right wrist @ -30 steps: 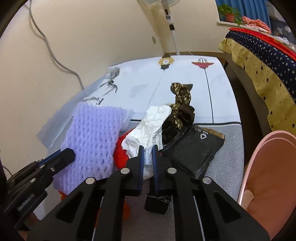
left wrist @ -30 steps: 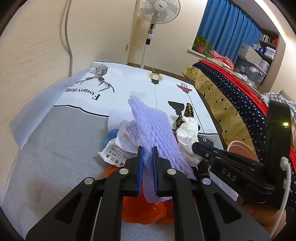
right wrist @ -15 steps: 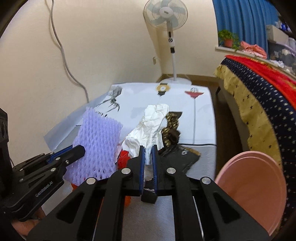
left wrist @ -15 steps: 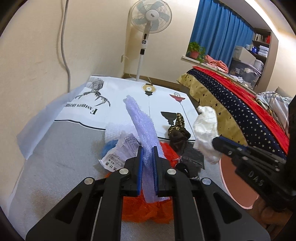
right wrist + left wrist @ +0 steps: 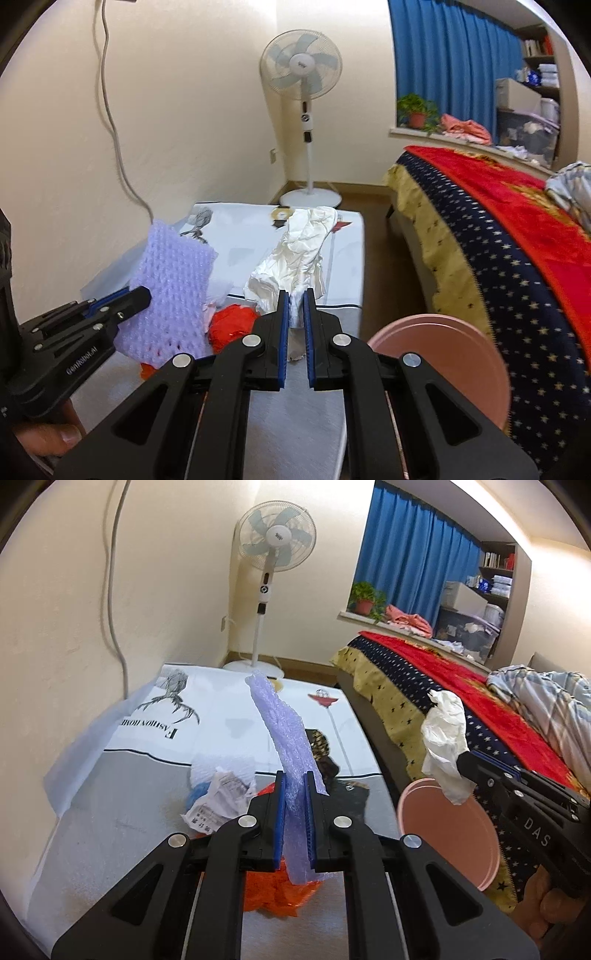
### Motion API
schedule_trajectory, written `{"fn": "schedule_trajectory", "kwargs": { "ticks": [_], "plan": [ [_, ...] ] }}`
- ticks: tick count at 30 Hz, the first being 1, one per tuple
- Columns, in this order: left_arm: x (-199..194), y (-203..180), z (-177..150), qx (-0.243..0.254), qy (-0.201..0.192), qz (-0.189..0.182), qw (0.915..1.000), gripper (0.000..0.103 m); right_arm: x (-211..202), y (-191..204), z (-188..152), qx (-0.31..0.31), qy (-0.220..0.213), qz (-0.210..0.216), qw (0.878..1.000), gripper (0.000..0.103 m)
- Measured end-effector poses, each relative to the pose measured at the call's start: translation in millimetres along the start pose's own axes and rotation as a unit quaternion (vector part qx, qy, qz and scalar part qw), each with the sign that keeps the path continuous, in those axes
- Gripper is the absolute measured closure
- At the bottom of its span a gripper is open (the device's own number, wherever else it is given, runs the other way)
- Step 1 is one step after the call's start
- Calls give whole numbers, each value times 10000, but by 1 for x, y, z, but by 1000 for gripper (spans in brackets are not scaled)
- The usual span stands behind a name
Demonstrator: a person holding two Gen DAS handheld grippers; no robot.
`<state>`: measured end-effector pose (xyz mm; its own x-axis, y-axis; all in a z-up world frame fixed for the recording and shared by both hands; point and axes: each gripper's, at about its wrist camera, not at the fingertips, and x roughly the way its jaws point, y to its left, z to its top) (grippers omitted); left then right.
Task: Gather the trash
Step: 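Carry the white tissue over the pink bin with the right tool, then release the tissue from the right tool while the left tool drops the foam net into the bin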
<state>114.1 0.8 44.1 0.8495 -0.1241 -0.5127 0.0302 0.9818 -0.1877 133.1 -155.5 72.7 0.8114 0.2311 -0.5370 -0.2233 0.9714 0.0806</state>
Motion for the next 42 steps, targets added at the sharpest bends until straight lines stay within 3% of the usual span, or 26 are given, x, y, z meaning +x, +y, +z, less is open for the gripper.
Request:
{"fn": "schedule_trajectory", "kwargs": {
  "ticks": [9,20,31,42],
  "plan": [
    [-21,-26,3,158,-171,-241,9994,94,-44,-17,7,-61,-171,-502,9986,95],
    [-20,-51,5,324,-225,-470,9981,94,-81,-65,23,-72,-277,-973,9948,95],
    [-3,-78,0,520,-135,-645,9965,94,-70,-117,2,496,-175,-1310,9900,95],
    [27,-120,-8,721,74,-921,9931,94,-62,-141,-10,587,-48,-1583,9856,95]
  ]
}}
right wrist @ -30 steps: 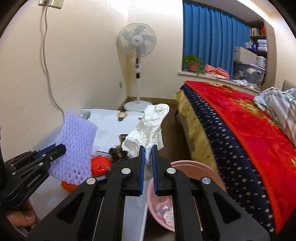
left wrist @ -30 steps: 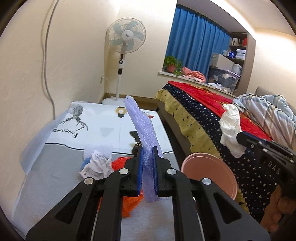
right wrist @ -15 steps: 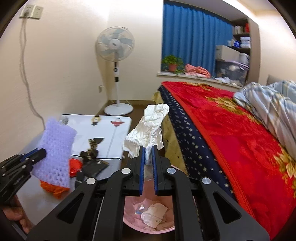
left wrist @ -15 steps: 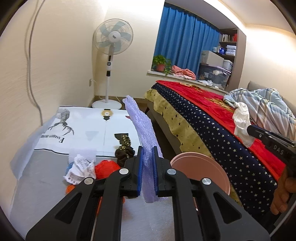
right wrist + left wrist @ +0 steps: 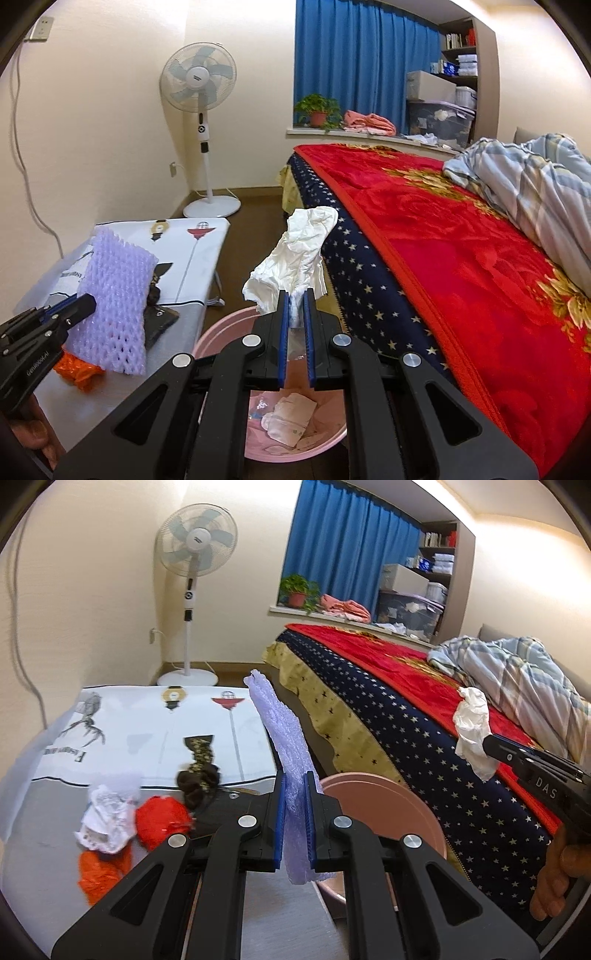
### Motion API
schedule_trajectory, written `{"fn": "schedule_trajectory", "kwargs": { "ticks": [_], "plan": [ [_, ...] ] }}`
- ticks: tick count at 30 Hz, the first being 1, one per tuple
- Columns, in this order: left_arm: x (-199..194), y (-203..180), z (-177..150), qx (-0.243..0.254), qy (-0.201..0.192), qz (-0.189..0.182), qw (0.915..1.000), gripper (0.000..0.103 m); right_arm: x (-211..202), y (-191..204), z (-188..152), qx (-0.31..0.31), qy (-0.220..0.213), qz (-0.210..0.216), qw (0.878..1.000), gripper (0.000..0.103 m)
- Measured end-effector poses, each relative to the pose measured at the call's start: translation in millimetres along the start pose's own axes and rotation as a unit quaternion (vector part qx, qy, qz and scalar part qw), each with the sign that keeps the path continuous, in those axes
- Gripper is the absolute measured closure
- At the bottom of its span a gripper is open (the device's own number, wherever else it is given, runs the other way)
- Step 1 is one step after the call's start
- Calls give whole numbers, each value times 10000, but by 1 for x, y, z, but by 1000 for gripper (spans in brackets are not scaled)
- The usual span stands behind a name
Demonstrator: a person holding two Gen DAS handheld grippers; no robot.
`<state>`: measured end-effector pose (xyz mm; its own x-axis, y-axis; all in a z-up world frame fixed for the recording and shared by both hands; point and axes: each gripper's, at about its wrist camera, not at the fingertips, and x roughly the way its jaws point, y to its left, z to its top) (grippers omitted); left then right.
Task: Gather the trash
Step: 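Release the tissue from the right tool while the left tool drops the foam net into the bin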
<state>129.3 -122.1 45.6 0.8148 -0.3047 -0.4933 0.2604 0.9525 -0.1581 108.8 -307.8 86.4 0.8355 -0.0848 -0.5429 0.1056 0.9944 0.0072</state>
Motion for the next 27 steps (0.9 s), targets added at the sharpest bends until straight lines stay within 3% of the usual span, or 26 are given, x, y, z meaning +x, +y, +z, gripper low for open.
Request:
{"fn": "schedule_trajectory", "kwargs": {
  "ticks": [11,27],
  "plan": [
    [33,-28,-6,163,218,-239,9993,94,12,-17,-4,133,148,-117,9997,95],
    [60,-44,-11,182,423,-308,9985,94,22,-22,-7,186,271,-147,9994,94]
  ]
}}
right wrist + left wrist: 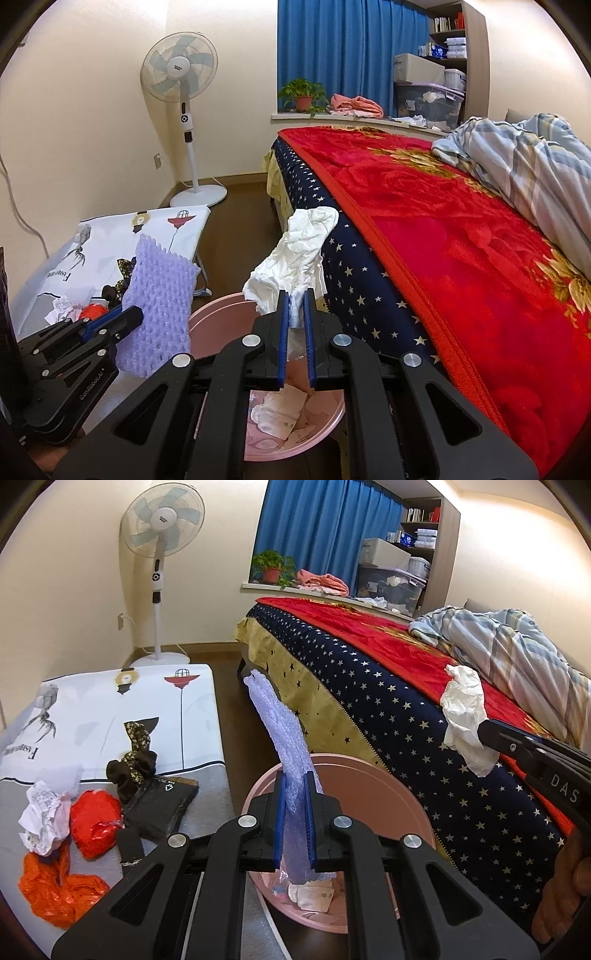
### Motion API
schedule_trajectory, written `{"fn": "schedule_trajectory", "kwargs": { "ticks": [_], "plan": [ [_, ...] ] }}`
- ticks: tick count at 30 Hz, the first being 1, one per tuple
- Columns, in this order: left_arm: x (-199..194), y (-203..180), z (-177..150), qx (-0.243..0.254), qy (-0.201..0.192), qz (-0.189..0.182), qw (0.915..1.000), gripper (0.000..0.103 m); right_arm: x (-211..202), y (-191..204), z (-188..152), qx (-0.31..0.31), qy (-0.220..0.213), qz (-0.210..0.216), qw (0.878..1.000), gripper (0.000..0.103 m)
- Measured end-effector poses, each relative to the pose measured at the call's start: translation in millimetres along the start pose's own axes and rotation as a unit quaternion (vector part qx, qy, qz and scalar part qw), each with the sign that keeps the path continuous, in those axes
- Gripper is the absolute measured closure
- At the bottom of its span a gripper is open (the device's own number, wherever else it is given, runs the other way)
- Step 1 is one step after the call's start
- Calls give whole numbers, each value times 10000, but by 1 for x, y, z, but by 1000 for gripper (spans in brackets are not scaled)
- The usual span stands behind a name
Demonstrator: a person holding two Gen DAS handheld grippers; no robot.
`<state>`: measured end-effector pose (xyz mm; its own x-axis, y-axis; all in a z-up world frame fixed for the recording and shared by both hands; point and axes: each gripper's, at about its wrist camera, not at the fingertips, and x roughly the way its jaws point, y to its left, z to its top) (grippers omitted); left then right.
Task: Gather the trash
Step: 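Release the tissue from the right tool while the left tool drops the foam net into the bin, then move both tools back to the ironing board toward the black pouch and orange bag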
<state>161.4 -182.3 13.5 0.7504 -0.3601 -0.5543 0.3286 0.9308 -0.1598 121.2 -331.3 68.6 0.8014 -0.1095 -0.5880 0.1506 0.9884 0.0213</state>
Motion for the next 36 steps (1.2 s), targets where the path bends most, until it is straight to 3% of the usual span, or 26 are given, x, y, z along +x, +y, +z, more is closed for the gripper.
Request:
{"fn": "schedule_trajectory", "kwargs": {
  "ticks": [5,8,9,10,11,24,36],
  "plan": [
    [4,-3,1,-15,28,-20,10000,94,2,0,-1,-30,43,5,10000,94],
    [10,-5,1,-35,99,-90,9999,93,3,-1,-2,-14,57,-15,10000,88],
    [12,-5,1,-46,148,-125,9998,92,4,-1,-2,-9,79,-32,10000,82],
    [16,-6,0,-58,228,-167,9996,84,6,-1,-2,0,115,-61,9999,66],
    [18,-6,-1,-59,271,-151,9995,75,7,-2,-3,23,133,-85,9999,57],
    [-4,12,-4,-15,107,63,9999,72,3,-2,-4,49,-7,51,10000,57],
    [-67,58,-18,-219,-272,559,9978,72,-12,44,-8,-318,-229,598,9974,57]
  ]
}}
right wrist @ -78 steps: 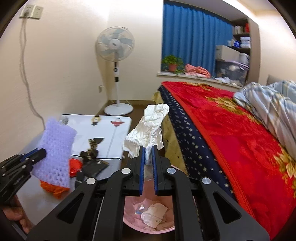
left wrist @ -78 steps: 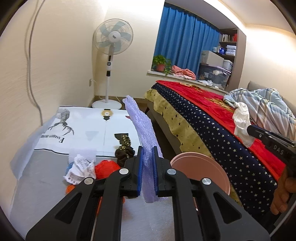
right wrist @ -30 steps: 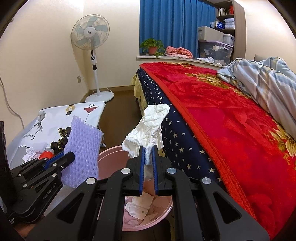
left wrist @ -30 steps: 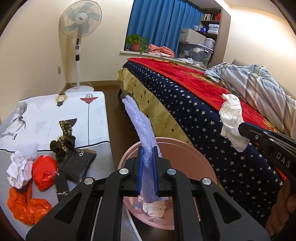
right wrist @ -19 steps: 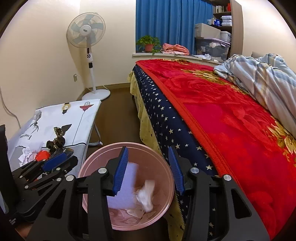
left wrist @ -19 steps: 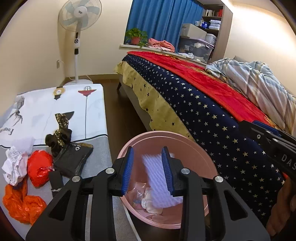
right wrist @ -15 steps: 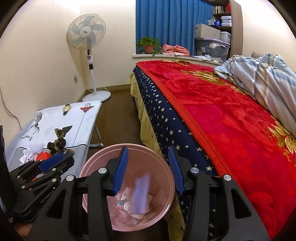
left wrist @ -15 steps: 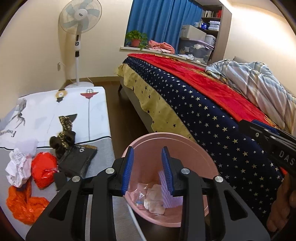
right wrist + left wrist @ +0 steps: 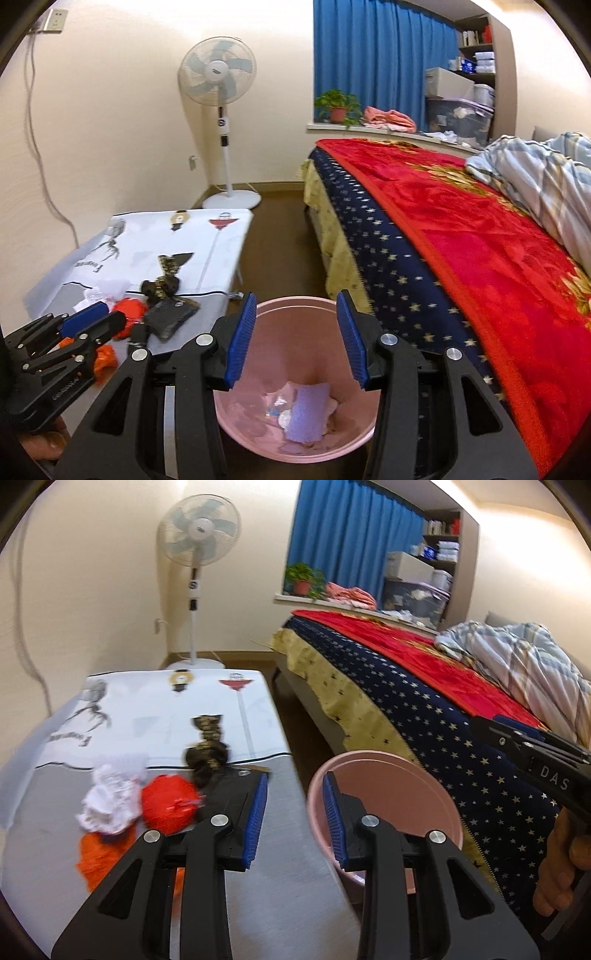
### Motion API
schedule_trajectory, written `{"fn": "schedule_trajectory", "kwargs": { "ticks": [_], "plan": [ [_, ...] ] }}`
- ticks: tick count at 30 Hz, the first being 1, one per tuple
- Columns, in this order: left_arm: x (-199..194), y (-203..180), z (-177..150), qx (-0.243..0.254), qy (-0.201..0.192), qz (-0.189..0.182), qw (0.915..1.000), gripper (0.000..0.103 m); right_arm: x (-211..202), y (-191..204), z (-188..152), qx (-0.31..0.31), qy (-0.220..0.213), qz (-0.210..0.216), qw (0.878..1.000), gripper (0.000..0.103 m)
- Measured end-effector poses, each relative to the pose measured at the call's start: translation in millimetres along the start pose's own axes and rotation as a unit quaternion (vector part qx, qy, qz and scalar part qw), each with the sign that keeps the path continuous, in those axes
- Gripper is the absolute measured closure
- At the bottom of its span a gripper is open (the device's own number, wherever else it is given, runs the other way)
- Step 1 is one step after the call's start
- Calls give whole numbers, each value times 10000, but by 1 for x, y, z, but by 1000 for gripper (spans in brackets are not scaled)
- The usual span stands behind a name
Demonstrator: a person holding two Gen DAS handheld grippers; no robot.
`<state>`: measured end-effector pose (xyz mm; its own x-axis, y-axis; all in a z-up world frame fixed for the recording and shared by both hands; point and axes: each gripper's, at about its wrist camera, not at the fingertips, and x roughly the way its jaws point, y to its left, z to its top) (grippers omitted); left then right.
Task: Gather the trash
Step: 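Move both tools back to the ironing board toward the black pouch and orange bag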
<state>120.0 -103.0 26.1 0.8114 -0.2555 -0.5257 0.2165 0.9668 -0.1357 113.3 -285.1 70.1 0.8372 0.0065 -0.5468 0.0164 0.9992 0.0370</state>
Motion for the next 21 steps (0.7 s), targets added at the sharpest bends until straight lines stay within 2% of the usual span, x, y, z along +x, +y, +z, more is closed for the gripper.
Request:
{"fn": "schedule_trajectory", "kwargs": {
  "ticks": [13,21],
  "plan": [
    [-35,60,-21,-406,-128,570,9975,72,11,54,-8,-140,95,659,9977,60],
    [-32,86,-36,-639,-61,1000,9929,72,26,84,-12,-298,222,956,9947,60]
  ]
}}
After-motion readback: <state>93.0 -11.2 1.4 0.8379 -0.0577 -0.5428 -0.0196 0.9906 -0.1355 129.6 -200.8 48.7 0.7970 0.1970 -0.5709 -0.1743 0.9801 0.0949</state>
